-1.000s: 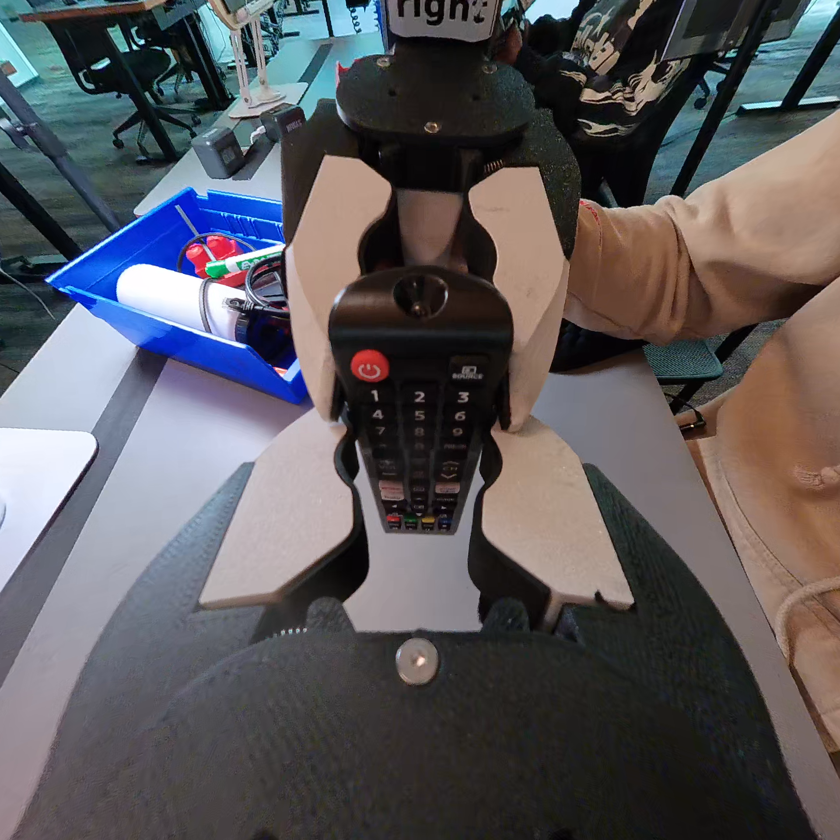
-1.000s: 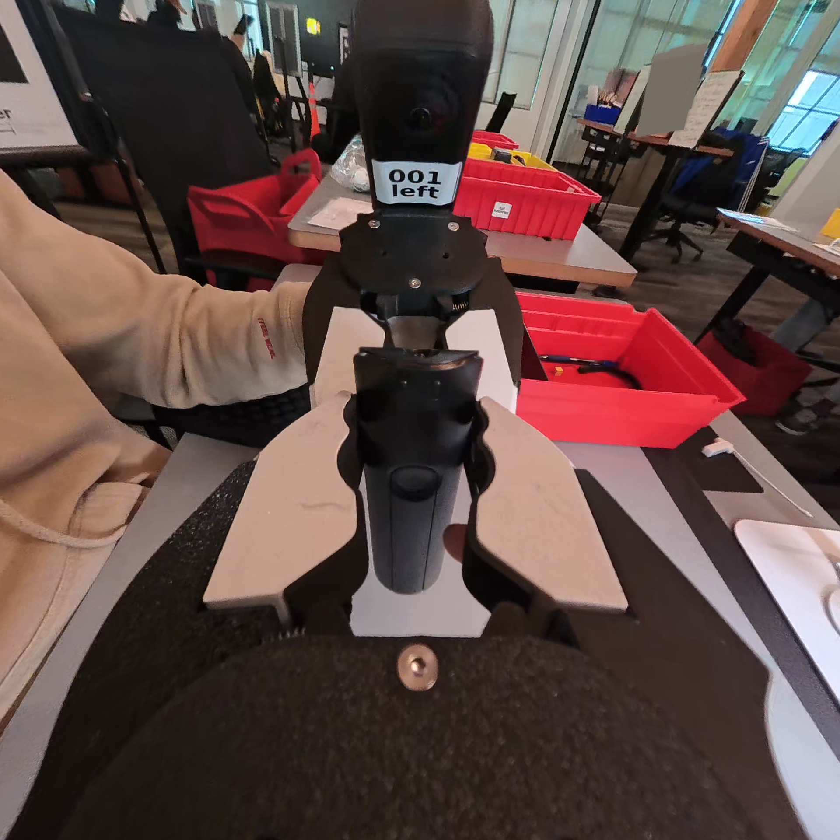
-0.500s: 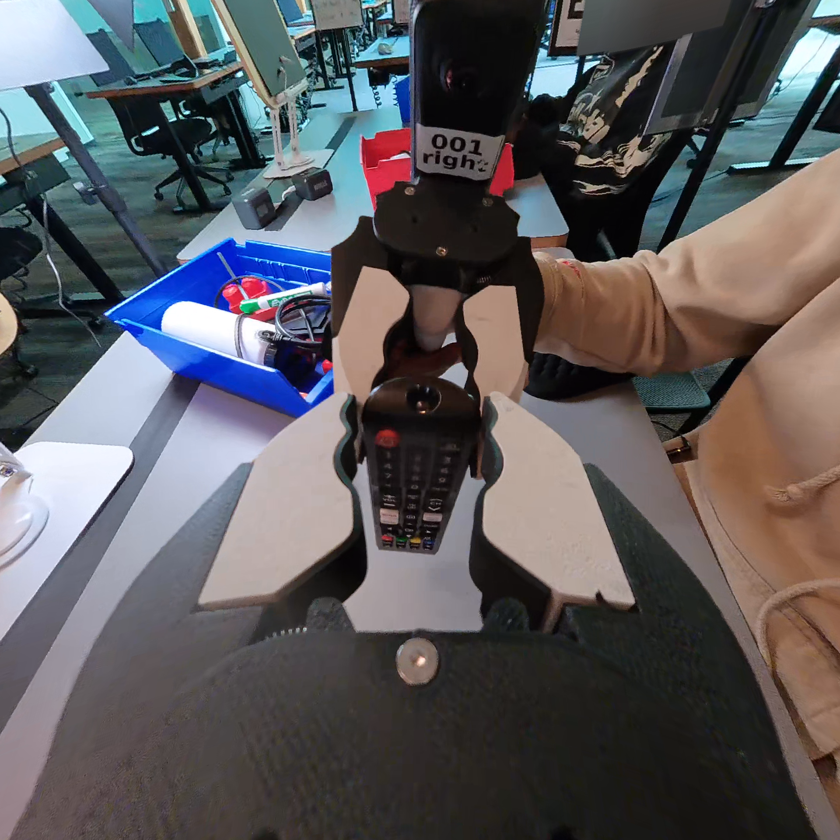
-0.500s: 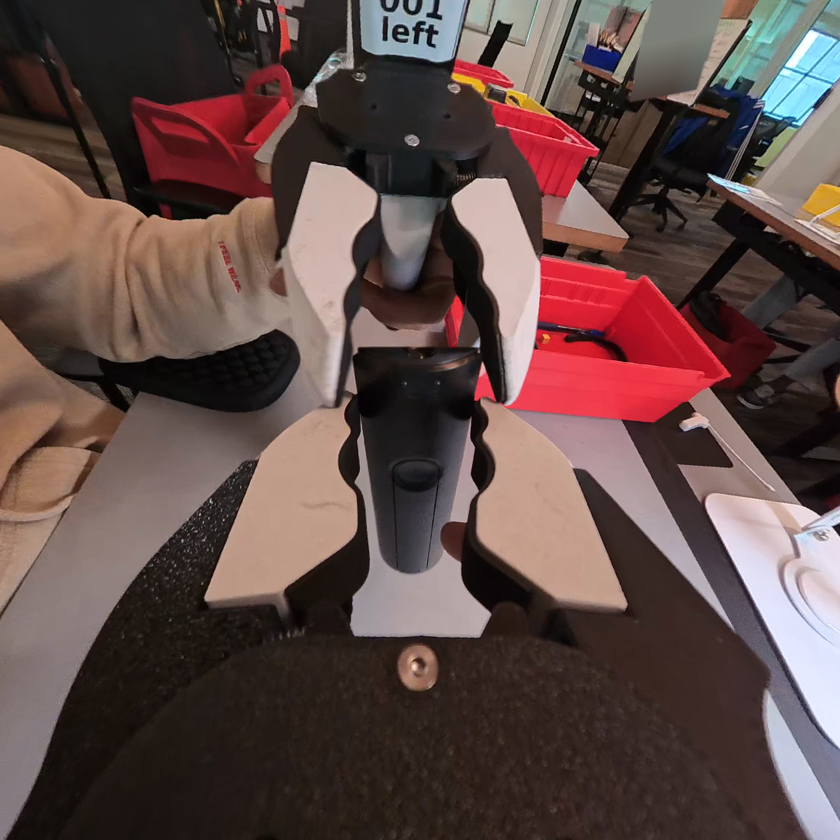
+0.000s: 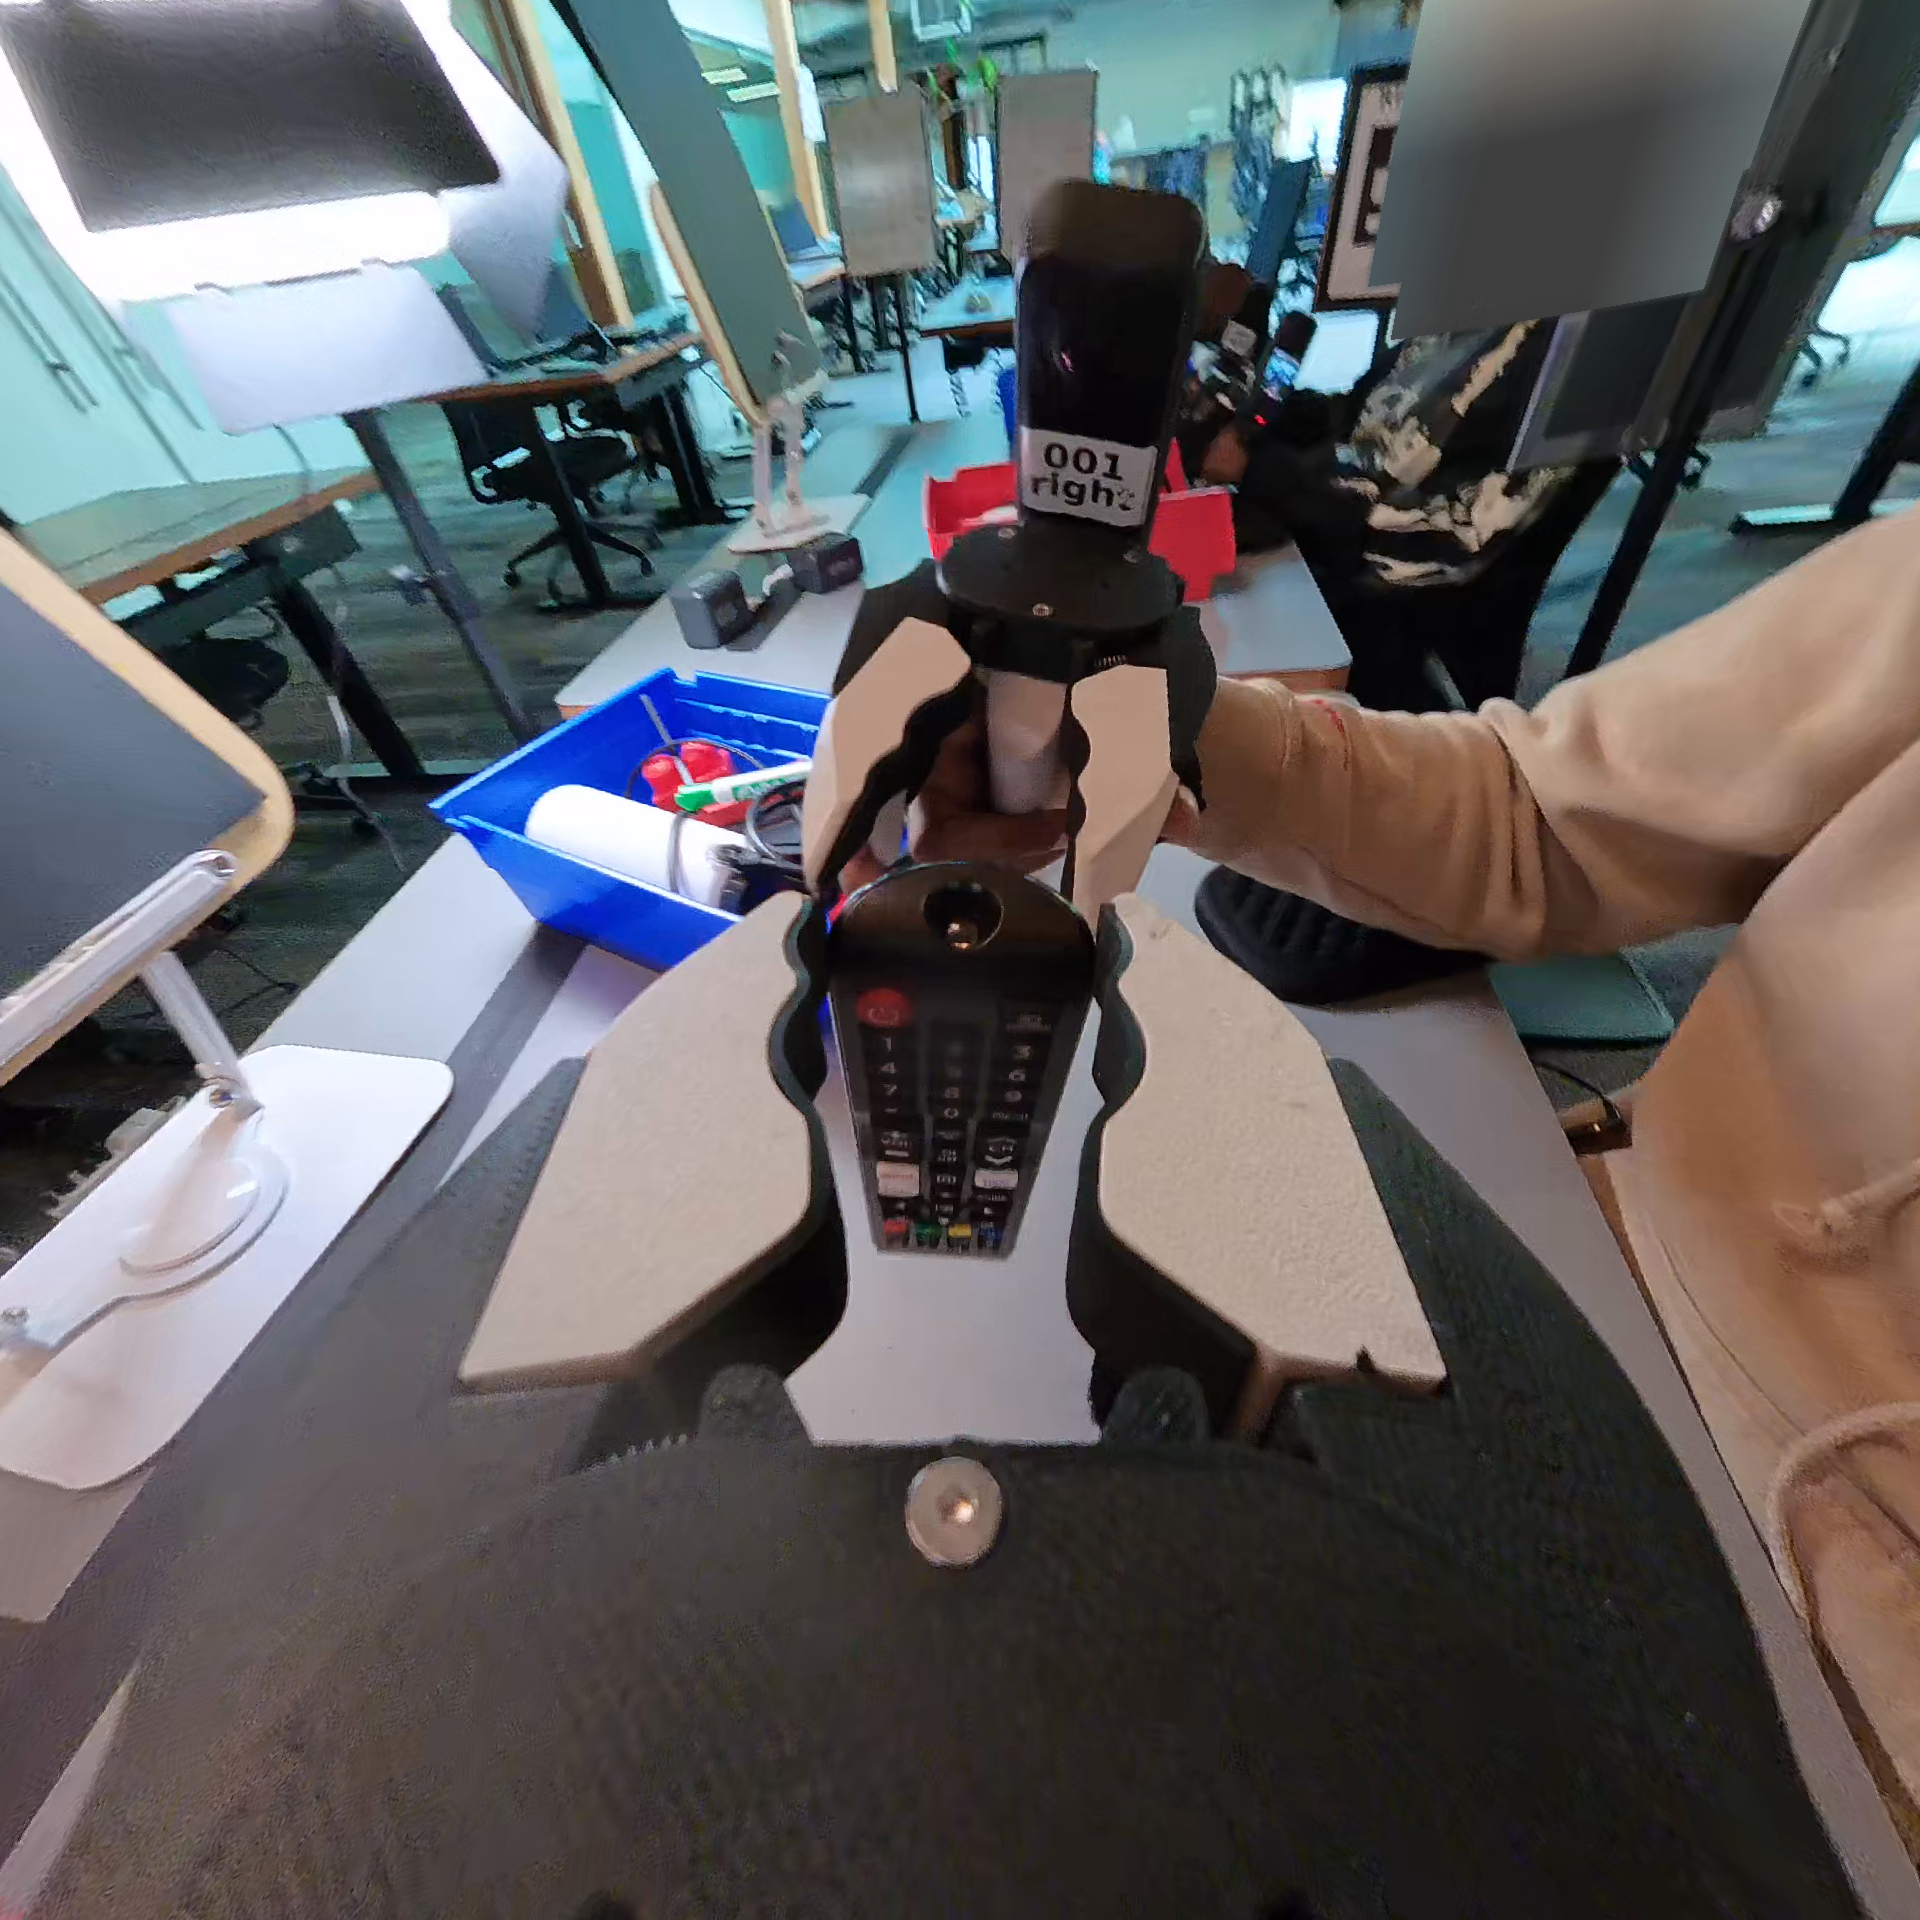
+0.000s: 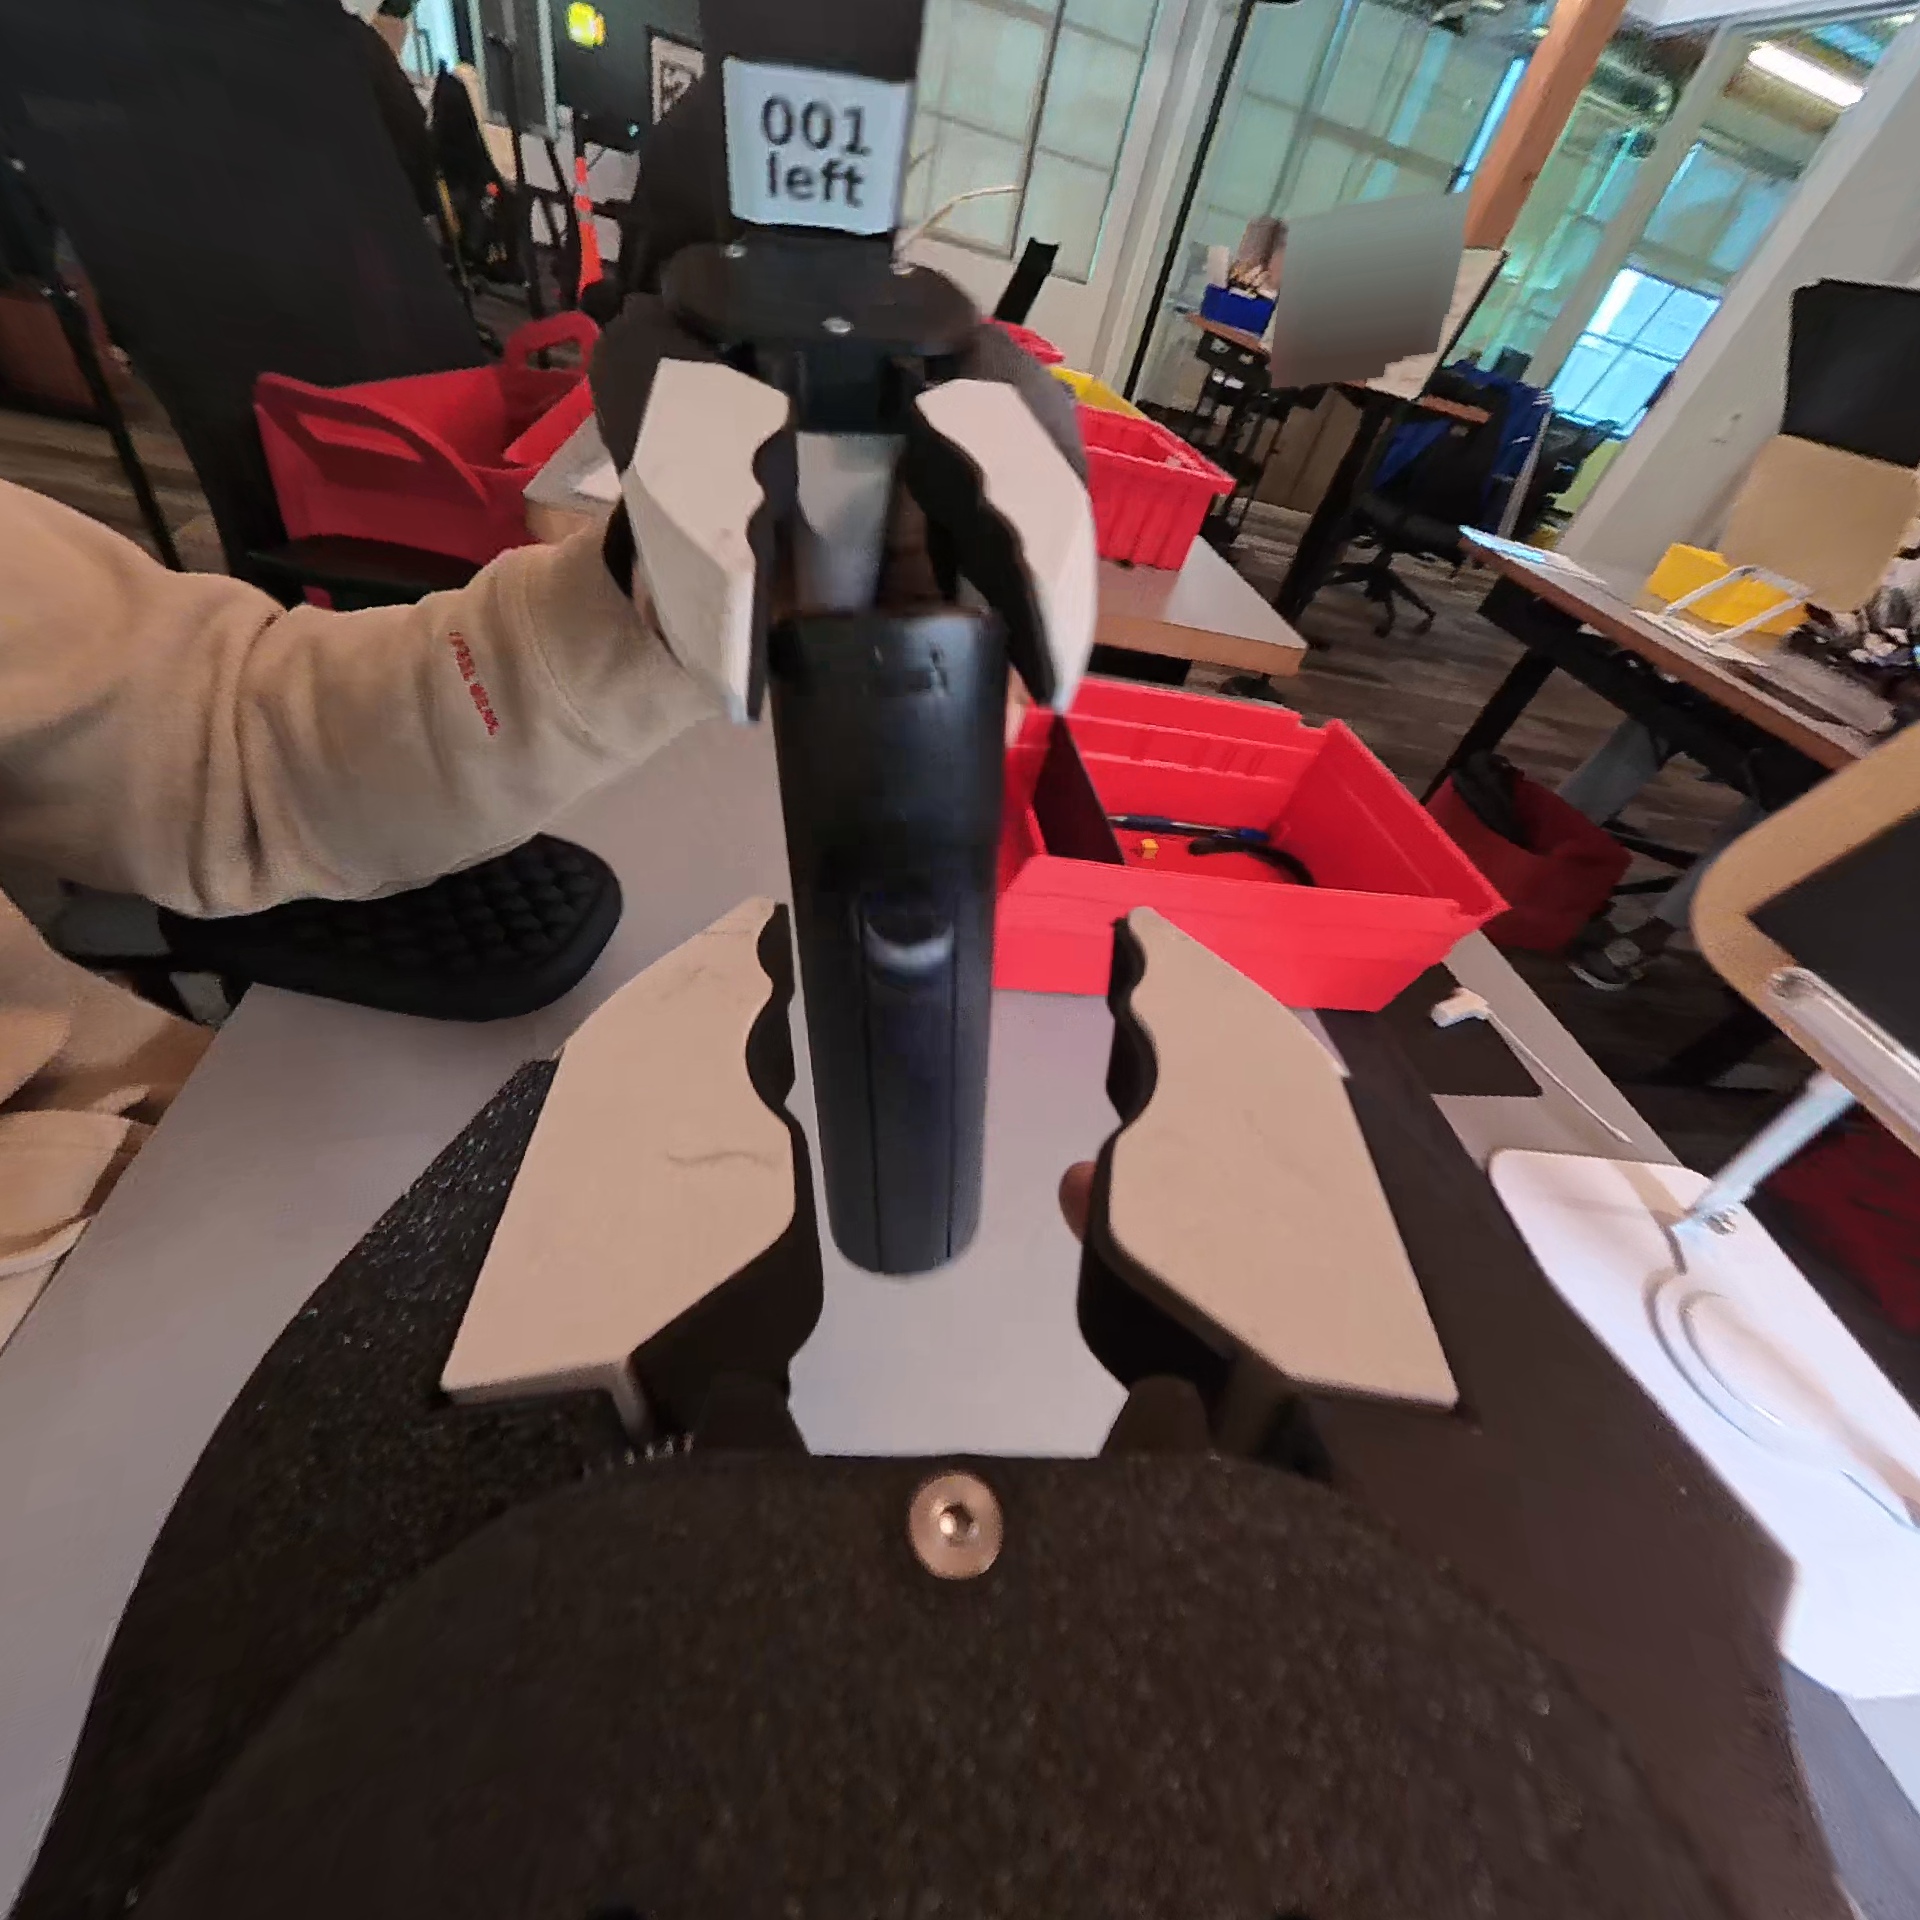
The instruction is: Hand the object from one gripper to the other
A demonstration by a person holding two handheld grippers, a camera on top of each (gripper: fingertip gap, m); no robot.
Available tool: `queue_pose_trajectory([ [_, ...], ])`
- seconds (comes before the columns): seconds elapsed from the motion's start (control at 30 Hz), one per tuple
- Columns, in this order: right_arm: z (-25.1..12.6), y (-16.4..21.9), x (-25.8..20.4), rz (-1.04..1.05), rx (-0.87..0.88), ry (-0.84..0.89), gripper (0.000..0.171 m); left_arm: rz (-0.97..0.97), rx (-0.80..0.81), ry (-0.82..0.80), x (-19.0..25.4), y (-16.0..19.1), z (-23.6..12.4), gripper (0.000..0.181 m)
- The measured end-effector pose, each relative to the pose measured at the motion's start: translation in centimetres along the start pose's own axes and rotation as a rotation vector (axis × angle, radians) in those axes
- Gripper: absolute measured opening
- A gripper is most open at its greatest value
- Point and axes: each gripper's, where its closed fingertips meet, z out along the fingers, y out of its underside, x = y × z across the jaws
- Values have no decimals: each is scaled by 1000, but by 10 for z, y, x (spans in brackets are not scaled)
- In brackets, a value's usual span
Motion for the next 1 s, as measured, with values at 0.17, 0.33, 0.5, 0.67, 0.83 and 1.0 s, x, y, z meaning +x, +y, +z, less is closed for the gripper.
queue_pose_trajectory([
  [0.17, -10, 14, 23, 33, -5, 64, 63, -48, 100, -68, -19, -12, -19, 50],
  [0.33, 40, 47, 15, 7, -58, 108, 71, -143, 214, -203, -44, -23, -29, 50],
  [0.5, 67, 55, 26, -19, -25, 412, 65, -229, 318, -295, -58, -31, -31, 50],
  [0.67, 59, 69, 43, -104, -63, 702, 29, -297, 357, -407, -70, -28, -30, 49],
  [0.83, 55, 78, 50, -43, -115, 679, 25, -360, 365, -483, -82, -20, -31, 50],
  [1.0, 49, 43, 33, 153, 121, 332, 25, -241, 376, -351, -65, -34, -32, 64],
])
